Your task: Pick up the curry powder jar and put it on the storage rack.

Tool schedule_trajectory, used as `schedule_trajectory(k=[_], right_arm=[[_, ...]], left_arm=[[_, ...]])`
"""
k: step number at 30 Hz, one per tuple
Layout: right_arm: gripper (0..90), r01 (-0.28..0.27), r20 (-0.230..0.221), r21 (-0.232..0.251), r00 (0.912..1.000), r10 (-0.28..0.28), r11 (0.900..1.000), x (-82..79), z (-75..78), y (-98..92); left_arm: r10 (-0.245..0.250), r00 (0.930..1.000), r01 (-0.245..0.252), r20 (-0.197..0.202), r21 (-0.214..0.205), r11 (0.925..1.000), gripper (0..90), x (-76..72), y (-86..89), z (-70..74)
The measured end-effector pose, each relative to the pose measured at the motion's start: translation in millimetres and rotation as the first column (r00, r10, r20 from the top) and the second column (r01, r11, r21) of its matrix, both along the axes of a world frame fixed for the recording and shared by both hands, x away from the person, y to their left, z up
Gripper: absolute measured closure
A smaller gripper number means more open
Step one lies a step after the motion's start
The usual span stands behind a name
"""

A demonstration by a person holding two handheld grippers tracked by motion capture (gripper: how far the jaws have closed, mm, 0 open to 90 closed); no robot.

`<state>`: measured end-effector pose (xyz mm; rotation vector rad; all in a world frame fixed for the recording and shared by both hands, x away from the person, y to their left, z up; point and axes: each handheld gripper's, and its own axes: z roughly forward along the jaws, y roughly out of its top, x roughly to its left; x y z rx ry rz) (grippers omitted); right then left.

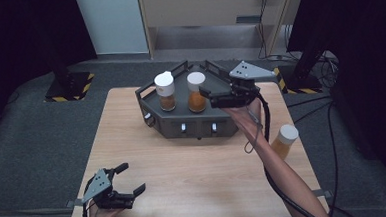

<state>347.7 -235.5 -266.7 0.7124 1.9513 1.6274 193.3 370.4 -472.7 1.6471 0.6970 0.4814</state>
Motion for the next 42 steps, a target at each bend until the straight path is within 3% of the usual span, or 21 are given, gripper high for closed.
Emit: schedule_trajectory(k=[6, 21, 36, 42], right_arm=[[9.3, -0.020, -0.018, 0.026, 0.9996, 0.020, 0.9995, -16.0, -17.3, -20.5], [7.3, 0.004, 0.003, -0.068, 1.0000, -0.004, 0.9977, -66.5, -41.2, -53.7], [6.9, 0.057, -0.022, -0.034, 0.9981, -0.057, 0.9978, -113.3, -71.0, -92.8], [6.9, 0.073, -0.054, -0.016, 0.9958, -0.073, 0.9972, -128.8, -86.2, -108.7]], left_arm=[[0.002, 1.0000, -0.002, 0.000, -0.002, 1.0000, 1.3, -0.2, 0.3, -0.2], [0.005, 1.0000, -0.005, 0.001, -0.003, 1.0000, 1.3, -0.5, 0.0, -0.1], [0.010, 1.0000, -0.010, 0.000, -0.010, 0.9999, 1.3, -0.8, 0.8, -0.8], [0.012, 0.9999, -0.012, -0.001, -0.011, 0.9999, 1.3, -1.0, 1.0, -0.8]])
